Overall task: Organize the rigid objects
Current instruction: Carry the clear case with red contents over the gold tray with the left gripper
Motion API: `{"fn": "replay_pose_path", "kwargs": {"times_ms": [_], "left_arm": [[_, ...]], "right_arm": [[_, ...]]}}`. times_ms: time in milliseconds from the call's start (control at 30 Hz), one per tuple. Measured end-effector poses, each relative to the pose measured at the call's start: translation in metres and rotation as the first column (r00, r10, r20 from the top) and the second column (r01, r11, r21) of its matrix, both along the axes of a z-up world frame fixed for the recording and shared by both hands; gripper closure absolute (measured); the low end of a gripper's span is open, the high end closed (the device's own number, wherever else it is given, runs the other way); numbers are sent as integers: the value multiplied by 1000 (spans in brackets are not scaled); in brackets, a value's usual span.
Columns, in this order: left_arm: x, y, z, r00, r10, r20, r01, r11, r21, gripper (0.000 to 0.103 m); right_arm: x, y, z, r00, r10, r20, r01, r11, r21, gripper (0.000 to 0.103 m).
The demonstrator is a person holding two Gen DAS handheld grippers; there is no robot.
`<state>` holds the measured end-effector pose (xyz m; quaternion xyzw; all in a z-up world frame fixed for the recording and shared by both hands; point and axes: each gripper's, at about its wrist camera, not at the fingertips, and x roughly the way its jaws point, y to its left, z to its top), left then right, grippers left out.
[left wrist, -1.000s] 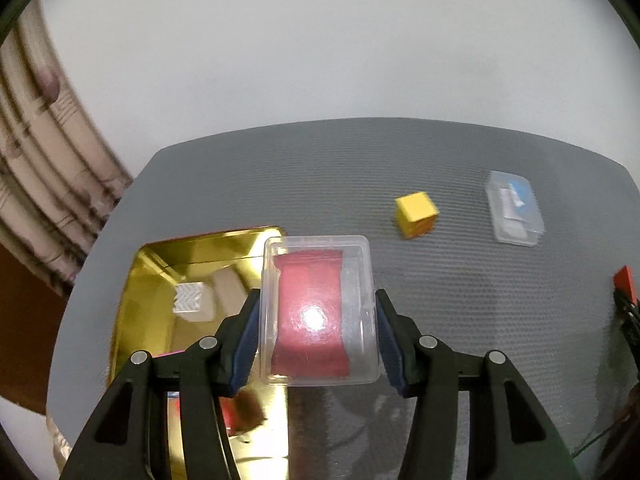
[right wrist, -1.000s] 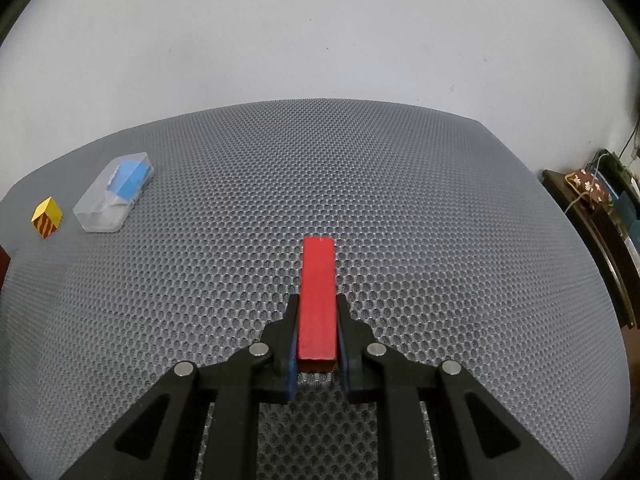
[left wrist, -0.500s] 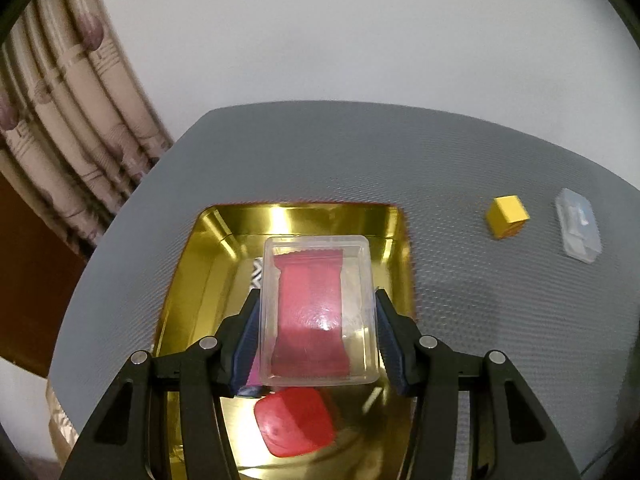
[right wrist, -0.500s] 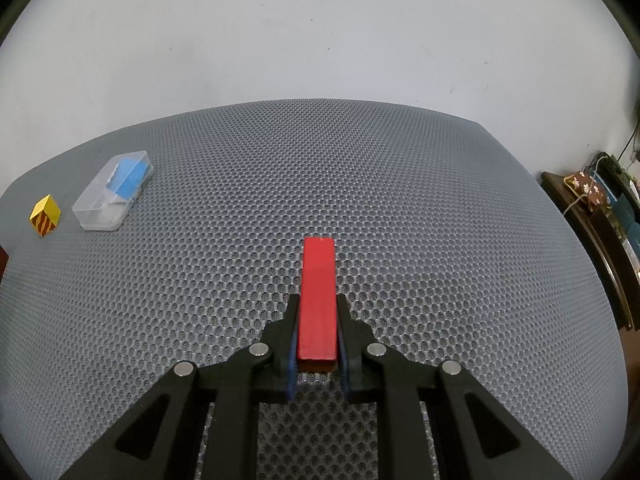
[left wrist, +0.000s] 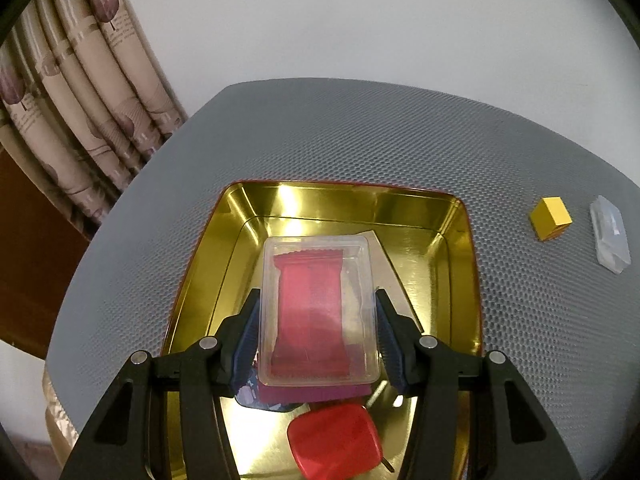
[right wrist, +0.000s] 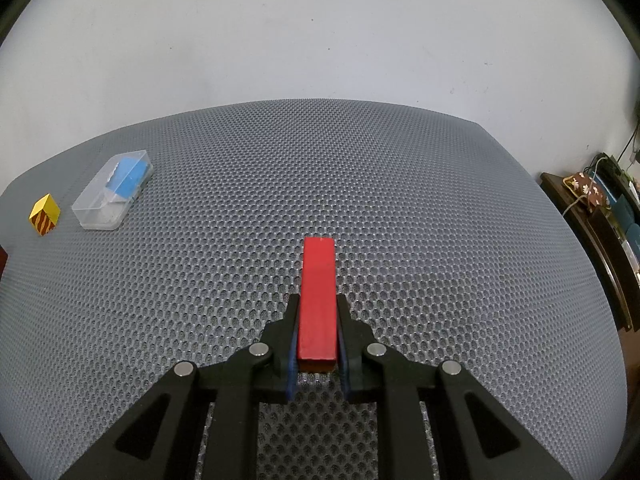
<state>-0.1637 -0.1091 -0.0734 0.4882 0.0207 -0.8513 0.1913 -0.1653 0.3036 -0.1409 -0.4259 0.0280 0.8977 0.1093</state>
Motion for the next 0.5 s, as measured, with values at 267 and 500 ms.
{"fn": "replay_pose_path", "kwargs": {"times_ms": [267,500], "left_arm": [[-3,-4,-8,1000,3,13,-3,1000,14,53],[-3,-7,-9,1000,-6,9,5,999,35,52]], "right_arm": [[1,0,4,1000,1,2,-1,1000,10,87],[1,3,5,1000,1,6,-1,1000,25,87]]}}
